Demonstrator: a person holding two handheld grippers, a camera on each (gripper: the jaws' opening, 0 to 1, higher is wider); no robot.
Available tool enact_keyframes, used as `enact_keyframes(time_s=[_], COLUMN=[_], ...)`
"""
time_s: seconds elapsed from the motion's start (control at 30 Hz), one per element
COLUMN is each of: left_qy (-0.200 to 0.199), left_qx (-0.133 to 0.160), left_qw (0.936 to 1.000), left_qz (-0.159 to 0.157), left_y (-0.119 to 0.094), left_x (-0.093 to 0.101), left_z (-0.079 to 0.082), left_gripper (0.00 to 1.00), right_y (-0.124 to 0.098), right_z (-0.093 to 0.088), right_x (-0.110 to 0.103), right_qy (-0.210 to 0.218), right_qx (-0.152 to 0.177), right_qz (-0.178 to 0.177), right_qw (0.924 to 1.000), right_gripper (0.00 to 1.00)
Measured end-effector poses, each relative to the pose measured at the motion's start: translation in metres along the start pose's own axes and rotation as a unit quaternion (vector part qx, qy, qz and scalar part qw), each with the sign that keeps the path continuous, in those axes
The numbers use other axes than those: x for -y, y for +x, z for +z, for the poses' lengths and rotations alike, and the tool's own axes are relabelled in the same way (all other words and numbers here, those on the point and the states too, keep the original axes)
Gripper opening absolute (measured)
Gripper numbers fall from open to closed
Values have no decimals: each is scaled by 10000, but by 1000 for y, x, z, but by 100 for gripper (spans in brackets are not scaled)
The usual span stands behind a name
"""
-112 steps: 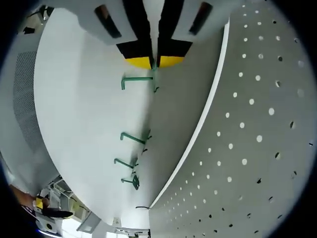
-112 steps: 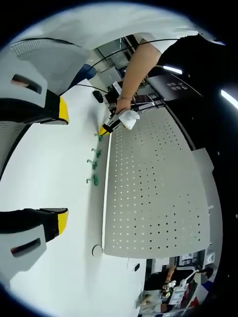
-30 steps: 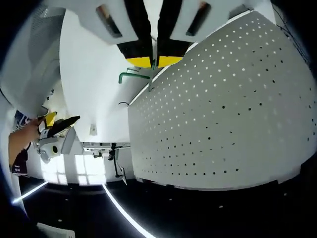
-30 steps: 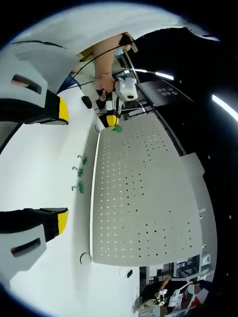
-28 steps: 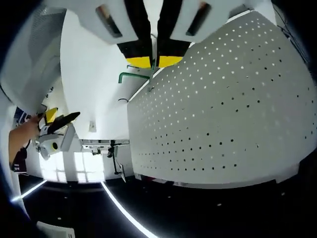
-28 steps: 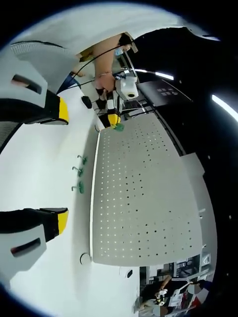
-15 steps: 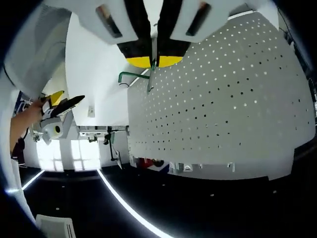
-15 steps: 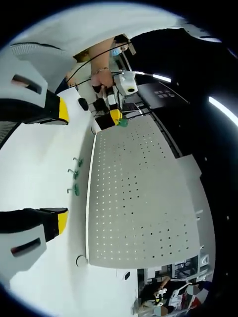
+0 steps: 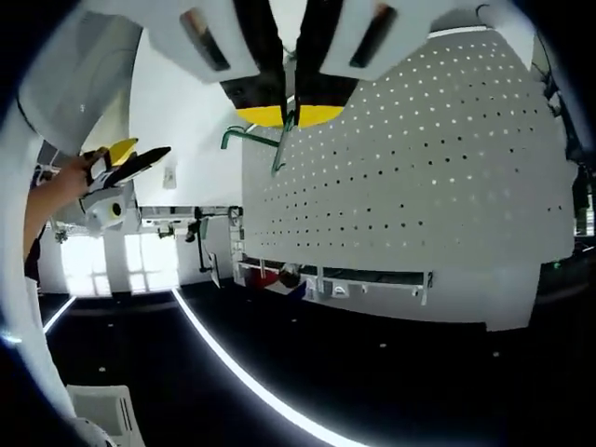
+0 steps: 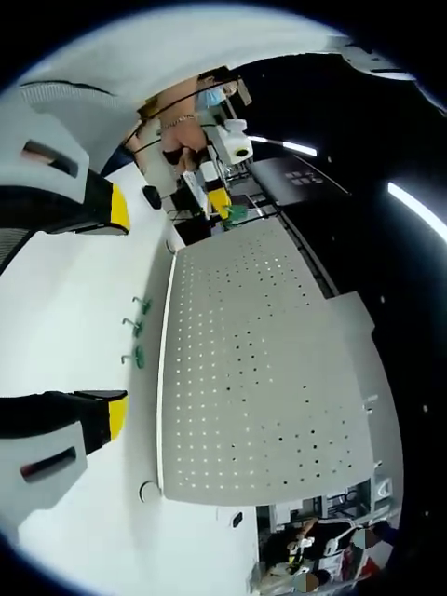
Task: Insert the hook assembly into the mounting plate slot until the hook locks in place.
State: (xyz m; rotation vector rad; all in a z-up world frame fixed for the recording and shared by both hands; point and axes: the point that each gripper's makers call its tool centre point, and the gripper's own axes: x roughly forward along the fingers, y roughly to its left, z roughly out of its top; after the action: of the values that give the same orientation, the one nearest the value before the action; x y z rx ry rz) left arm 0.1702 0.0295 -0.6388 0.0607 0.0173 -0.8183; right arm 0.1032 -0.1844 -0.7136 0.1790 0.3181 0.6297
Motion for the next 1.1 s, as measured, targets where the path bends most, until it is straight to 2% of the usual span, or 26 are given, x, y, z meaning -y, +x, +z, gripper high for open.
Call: enact_keyframes(time_s=[0.13,0.2,0.3,0.57,0.87,1.03,1.1], left_qy=[63,-94,-17,-142,-181,-230,-208], left_qx=[11,30,41,88,113,87,98], left_qw=[10000,9999,10000,9998,9998,9997,9997], left_qz=[65,67,57,56,56,65,77], left_y=[-5,-6,-6,-5,-2,-2,-2], left_x=[2,0,1,-1,0,-1,-2], left_z=[1,2,4,7,9,7,8], left_gripper=[1,1,1,1,1,1,1], right_y=[1,1,1,2,11,18,19], right_z=[-2,-1,-2,-1,18,28,37], right_x=[-1,-2,-2,-5,-16,-23,-29], right_qy=[24,25,25,15,153,65,47], right_qx=[1,-4,-17,-11,291,414,566], right_qz=[15,24,31,51,192,344,446], right_qw=[10000,10000,10000,10000,9993,9985,9974], right_gripper=[65,65,65,65,65,65,65])
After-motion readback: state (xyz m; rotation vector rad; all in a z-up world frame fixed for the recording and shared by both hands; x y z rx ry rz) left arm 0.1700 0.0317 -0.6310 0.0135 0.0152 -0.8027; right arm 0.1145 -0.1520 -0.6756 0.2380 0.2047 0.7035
